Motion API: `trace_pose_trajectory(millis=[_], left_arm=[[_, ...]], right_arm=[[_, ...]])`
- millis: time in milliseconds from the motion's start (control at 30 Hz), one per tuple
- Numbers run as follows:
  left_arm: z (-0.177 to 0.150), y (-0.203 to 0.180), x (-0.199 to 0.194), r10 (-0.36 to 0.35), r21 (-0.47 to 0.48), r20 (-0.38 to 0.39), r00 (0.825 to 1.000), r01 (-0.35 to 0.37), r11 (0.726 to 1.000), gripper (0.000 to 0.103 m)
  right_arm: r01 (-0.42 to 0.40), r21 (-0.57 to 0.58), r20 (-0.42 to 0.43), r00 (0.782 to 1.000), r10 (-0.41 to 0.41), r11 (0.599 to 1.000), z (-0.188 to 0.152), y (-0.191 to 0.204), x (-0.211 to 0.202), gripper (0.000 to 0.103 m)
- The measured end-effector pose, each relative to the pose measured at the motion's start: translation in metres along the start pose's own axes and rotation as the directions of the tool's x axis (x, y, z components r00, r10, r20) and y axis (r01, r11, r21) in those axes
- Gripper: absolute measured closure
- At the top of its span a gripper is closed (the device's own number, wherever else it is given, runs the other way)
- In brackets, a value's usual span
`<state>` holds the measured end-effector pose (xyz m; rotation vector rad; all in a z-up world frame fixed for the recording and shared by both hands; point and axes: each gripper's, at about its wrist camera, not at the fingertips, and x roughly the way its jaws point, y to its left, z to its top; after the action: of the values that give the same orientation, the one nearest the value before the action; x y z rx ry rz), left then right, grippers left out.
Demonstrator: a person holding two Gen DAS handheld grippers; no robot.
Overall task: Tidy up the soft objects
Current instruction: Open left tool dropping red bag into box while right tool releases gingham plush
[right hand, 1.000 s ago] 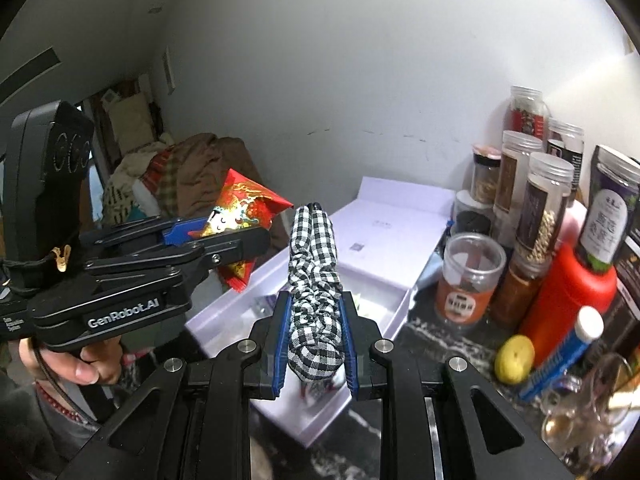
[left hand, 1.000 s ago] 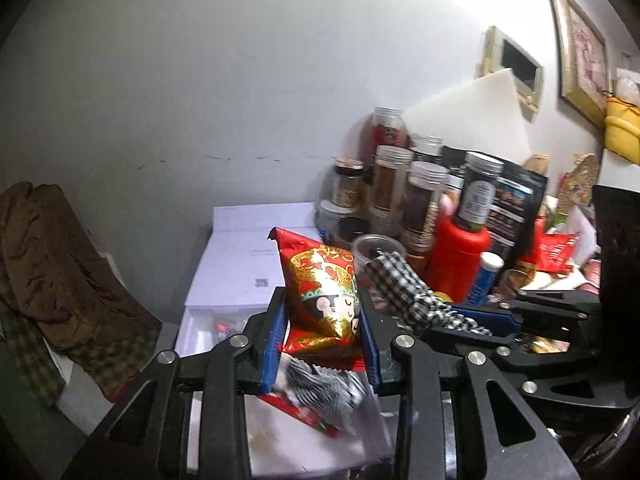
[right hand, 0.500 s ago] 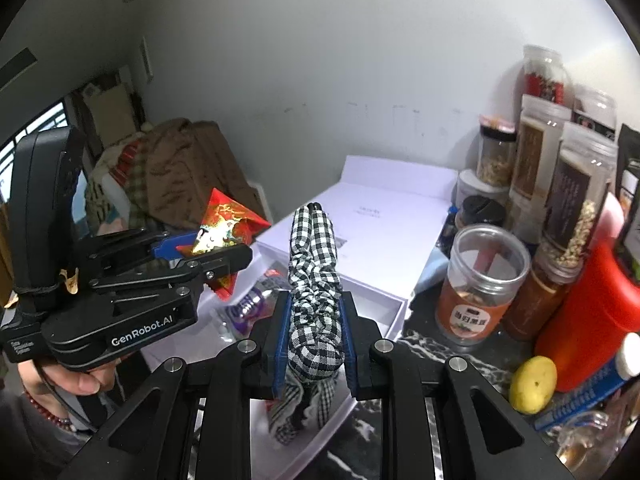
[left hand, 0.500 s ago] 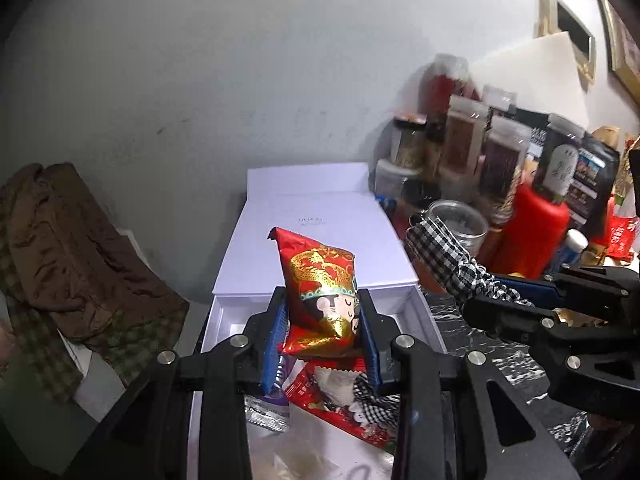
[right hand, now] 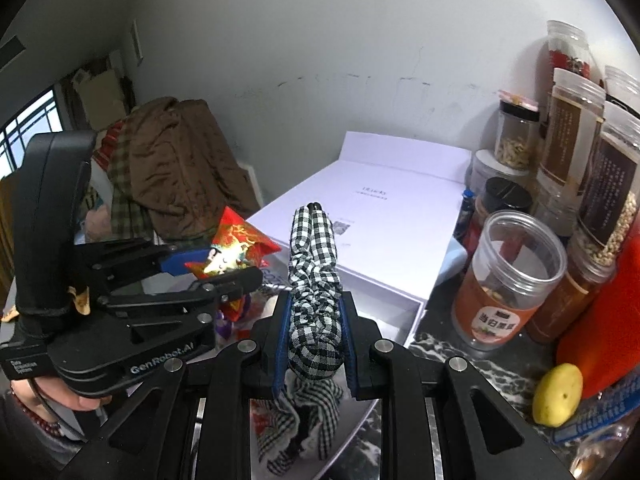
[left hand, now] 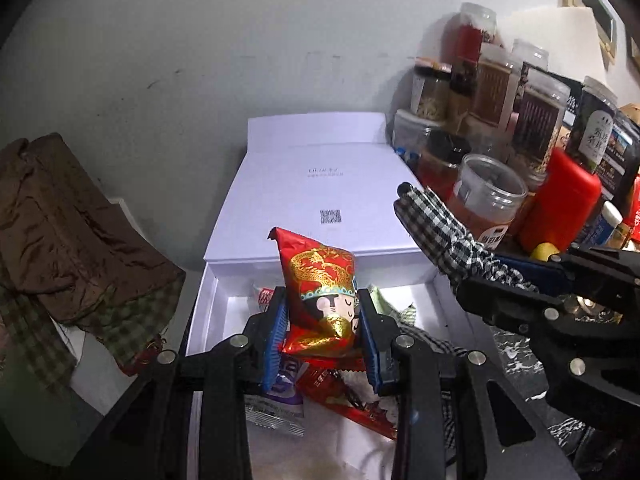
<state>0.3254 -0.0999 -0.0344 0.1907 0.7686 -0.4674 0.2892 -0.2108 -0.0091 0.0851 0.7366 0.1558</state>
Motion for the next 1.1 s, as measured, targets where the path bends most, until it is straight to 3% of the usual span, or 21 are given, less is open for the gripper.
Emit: trace_pose_trajectory(millis=[433,700,767,833,933,1100], left_arm=[[-0.010,0.004,0.034,0.013,-0.009,-0.104,0.995,-0.014,1.000,0.070],[-0.010,-0.005,0.036,0.068,0.025,-0.119,0.991,-0.065,0.998,0.070],[-0.009,-0.006,0.035,0.083,0.026,-0.127,0.989,-0.080,0.996,0.070],[-0.008,-0.007,0.033,0.089,0.024,-0.134,0.987,-0.087,0.996,0.070],[-0.007,-0.011,0.032,0.150,0.032,-0.151,0.977,-0.147,0.989,0.069],[-0.006,-0.011,0.022,0.171,0.009,-0.165,0.971,-0.172,0.985,0.064]], right_arm=[[-0.002,0.001,-0.118,0.993,0.002,1.000,-0.004,-0.006,0.031,0.080],[0.011,-0.014,-0.157,0.987,-0.013,1.000,-0.010,-0.008,0.044,0.077],[0.019,-0.021,-0.156,0.988,-0.022,1.000,-0.008,-0.007,0.041,0.072],[0.025,-0.028,-0.157,0.987,-0.029,0.999,-0.007,-0.007,0.037,0.060],[0.022,-0.036,-0.151,0.988,-0.027,0.999,-0.007,-0.005,0.028,0.051],[0.018,-0.021,-0.143,0.989,-0.021,1.000,-0.009,-0.007,0.014,0.046]])
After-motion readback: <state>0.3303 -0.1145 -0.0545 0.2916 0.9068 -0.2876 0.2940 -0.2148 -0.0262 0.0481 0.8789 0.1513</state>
